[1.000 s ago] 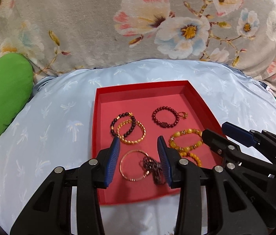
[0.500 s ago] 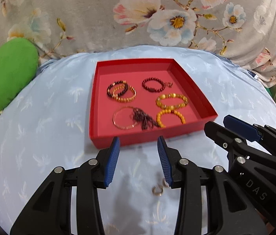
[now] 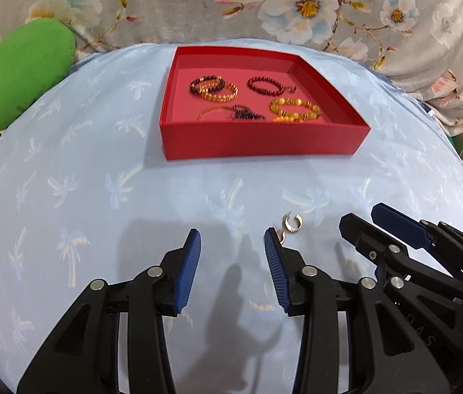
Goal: Organize jewelry
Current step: 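Move both open tools back toward the two gold hoop earrings, then grasp one gold hoop earring with the right tool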
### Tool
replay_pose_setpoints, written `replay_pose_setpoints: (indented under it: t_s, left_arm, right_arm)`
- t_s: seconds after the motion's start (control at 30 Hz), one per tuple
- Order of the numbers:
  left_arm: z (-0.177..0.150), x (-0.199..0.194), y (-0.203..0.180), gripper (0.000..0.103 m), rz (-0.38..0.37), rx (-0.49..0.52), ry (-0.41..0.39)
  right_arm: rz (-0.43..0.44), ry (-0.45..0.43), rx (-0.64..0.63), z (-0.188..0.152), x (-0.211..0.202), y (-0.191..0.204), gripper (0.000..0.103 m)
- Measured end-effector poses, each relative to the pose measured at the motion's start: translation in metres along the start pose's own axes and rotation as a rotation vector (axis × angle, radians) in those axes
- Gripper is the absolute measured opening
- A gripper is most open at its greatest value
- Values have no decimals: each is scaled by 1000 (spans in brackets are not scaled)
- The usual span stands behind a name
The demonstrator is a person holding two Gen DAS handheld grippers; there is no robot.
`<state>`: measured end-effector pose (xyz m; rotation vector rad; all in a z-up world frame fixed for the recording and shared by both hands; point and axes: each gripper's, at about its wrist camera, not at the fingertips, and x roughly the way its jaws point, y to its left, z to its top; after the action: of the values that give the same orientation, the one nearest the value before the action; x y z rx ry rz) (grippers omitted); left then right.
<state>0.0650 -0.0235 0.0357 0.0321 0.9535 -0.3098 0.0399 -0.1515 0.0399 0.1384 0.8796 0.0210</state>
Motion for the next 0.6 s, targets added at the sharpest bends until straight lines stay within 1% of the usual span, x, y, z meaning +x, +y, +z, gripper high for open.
replay_pose_setpoints:
  t_s: [0.2, 0.53, 0.6]
  left_arm:
    - [-16, 10, 9, 39, 19, 1, 35]
    - [-15, 16, 25, 39, 34, -29, 35]
    - [-15, 16, 26, 39, 36, -27, 31]
  right_arm:
    - [2, 38, -17, -13, 16, 7, 38]
    - [7, 53, -32, -5, 37, 16, 38]
    - [9, 58, -32, -5, 41, 17, 36]
